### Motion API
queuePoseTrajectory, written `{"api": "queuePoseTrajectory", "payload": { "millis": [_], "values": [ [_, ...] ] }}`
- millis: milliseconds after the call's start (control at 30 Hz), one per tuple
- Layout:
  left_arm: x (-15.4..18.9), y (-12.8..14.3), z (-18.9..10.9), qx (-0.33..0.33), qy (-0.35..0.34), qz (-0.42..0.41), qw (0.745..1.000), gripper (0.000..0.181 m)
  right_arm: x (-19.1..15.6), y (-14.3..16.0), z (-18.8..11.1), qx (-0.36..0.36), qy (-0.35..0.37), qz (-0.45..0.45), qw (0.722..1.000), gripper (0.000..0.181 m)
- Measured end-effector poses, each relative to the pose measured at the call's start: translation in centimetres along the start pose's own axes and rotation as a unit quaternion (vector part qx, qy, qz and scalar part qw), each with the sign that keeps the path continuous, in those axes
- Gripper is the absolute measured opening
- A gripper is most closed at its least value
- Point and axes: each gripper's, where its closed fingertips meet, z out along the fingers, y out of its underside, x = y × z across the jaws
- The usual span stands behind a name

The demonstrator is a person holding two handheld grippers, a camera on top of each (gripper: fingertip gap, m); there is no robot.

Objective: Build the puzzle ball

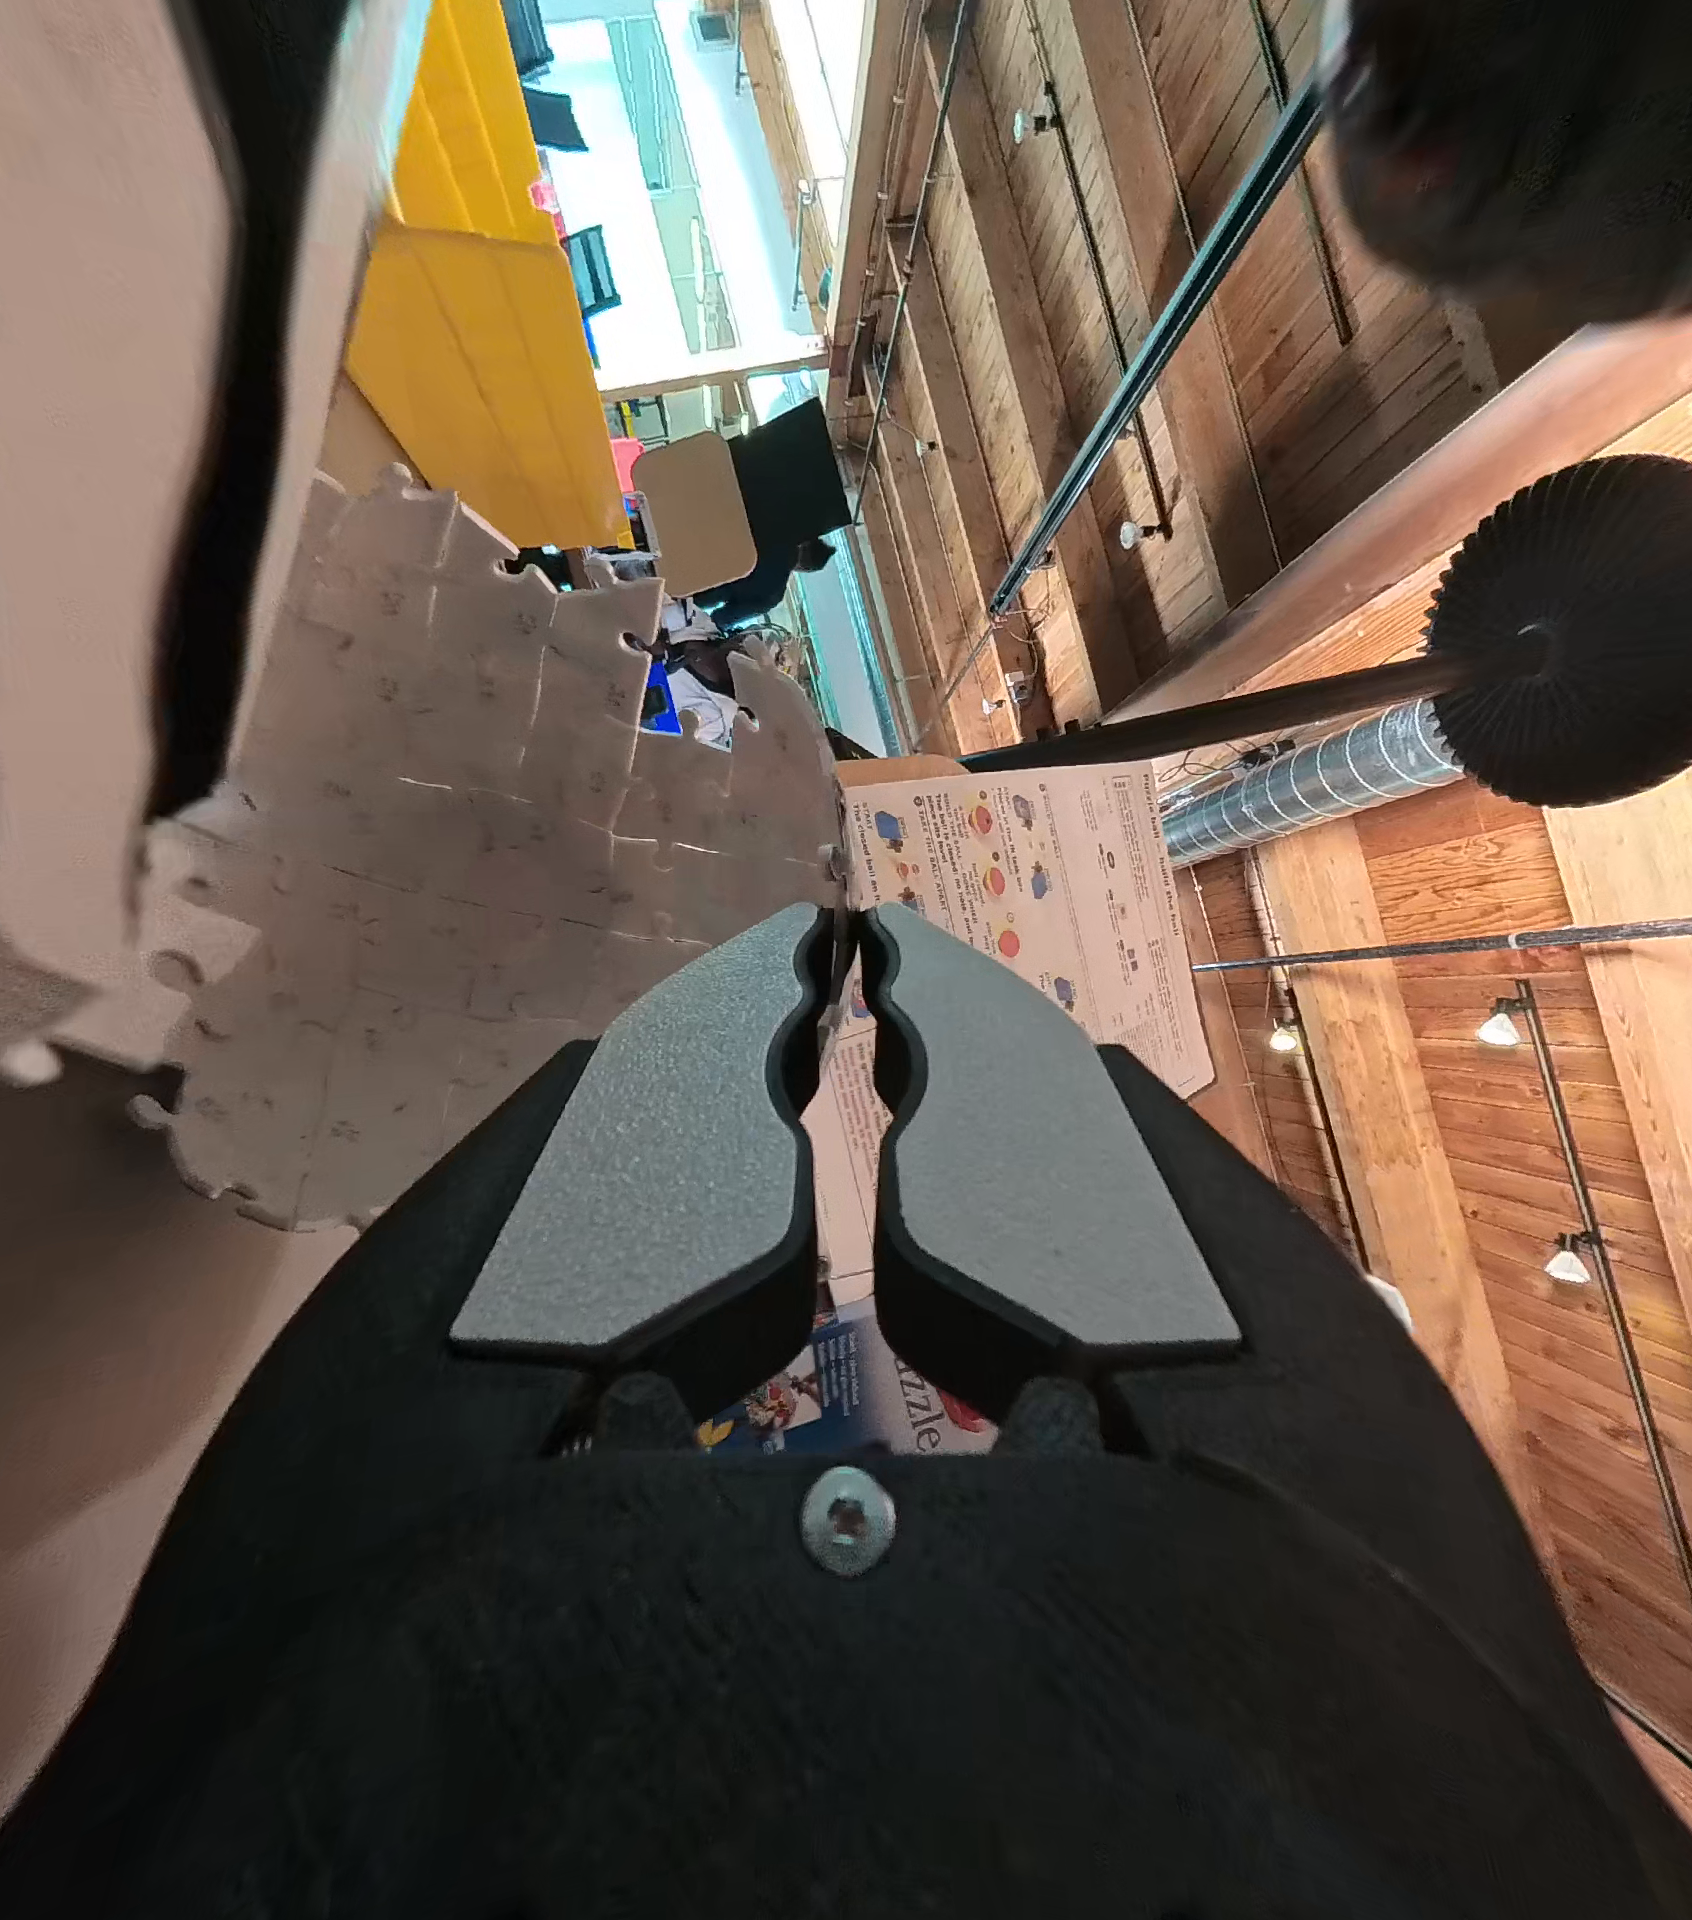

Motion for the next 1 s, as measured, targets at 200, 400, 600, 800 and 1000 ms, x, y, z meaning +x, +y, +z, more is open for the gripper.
{"api": "queuePoseTrajectory", "payload": {
  "millis": [200, 400, 600, 800, 1000],
  "values": [
    [-0.4, -0.7, 2.1, -0.025, -0.002, -0.071, 0.997, 0.026, 0.1, 0.5, -0.1, -0.004, -0.006, 0.024, 1.0, 0.005],
    [-0.5, -0.7, 3.1, -0.059, -0.017, -0.06, 0.996, 0.025, 0.1, 1.1, 0.1, -0.005, -0.011, 0.042, 0.999, 0.005],
    [-0.4, -1.1, 3.4, -0.048, -0.019, -0.048, 0.998, 0.026, 0.1, 1.5, 0.1, -0.007, -0.014, 0.055, 0.998, 0.005],
    [-2.2, -2.4, 1.3, 0.002, -0.079, 0.025, 0.997, 0.026, 0.0, 1.1, -0.2, 0.001, -0.014, 0.051, 0.999, 0.005],
    [-6.5, -6.7, -5.1, 0.147, -0.19, 0.07, 0.968, 0.02, -0.2, 1.0, -0.2, 0.0, -0.016, 0.045, 0.999, 0.006]
  ]
}}
